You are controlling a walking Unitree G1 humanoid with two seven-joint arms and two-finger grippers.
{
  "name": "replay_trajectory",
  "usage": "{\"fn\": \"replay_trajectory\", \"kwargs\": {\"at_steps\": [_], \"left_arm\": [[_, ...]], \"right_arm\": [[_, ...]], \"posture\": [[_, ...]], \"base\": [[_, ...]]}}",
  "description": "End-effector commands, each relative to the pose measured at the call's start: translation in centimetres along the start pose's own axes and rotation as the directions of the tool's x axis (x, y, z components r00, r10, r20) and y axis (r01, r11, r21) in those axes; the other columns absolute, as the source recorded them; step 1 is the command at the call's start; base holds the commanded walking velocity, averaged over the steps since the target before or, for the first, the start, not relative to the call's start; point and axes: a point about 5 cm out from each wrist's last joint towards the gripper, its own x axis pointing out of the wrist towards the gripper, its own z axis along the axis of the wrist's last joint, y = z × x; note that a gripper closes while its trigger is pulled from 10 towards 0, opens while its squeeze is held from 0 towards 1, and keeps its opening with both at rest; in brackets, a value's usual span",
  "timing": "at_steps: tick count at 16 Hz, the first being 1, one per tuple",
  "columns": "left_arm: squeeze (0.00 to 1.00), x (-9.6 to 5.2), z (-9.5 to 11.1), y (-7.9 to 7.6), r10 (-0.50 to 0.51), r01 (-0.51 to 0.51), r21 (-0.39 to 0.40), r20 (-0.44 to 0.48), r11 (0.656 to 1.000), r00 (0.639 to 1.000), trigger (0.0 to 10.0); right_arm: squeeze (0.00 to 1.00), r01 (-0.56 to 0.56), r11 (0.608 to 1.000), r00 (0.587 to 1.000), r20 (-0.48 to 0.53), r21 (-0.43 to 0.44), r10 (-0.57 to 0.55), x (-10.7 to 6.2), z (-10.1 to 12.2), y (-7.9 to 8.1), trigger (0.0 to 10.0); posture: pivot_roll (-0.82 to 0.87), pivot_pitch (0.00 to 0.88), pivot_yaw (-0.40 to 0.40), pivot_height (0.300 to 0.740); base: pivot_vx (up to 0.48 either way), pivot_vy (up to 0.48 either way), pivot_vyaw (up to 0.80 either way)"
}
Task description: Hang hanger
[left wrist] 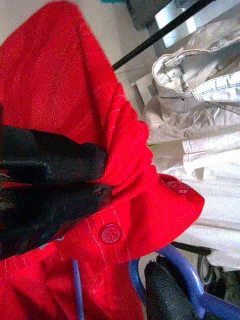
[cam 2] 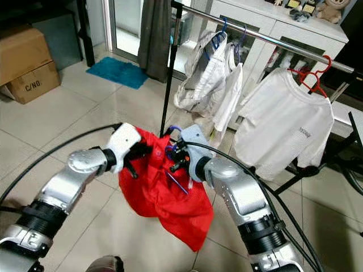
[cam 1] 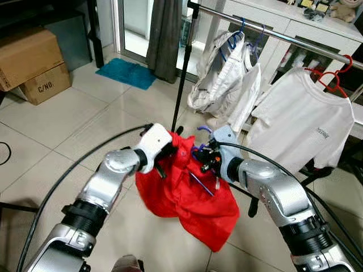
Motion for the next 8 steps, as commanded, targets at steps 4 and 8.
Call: {"fn": "replay_trajectory", "kwargs": {"at_steps": [4, 8], "left_arm": [[0.00, -0.8, -0.2, 0.1, 0.074, -0.075, 0.116, 0.017, 0.990, 0.997, 0.0], [0.00, -2.8, 1.2, 0.6, 0.173, -0.162, -0.080, 0.160, 0.984, 0.972, 0.0]], "right_arm": [[0.00, 0.148, 0.989, 0.988, -0.042, 0.005, -0.148, -0.2, -0.4, -1.9, 10.0], [0.00, 0.253, 0.966, 0.948, -0.186, -0.054, -0.259, -0.4, -3.1, -3.5, 10.0]], "posture": [[0.01, 0.000, -0.126, 0.740], [0.02, 0.000, -0.133, 0.740]], "base": [[0.000, 0.000, 0.00], [0.000, 0.000, 0.00]]}}
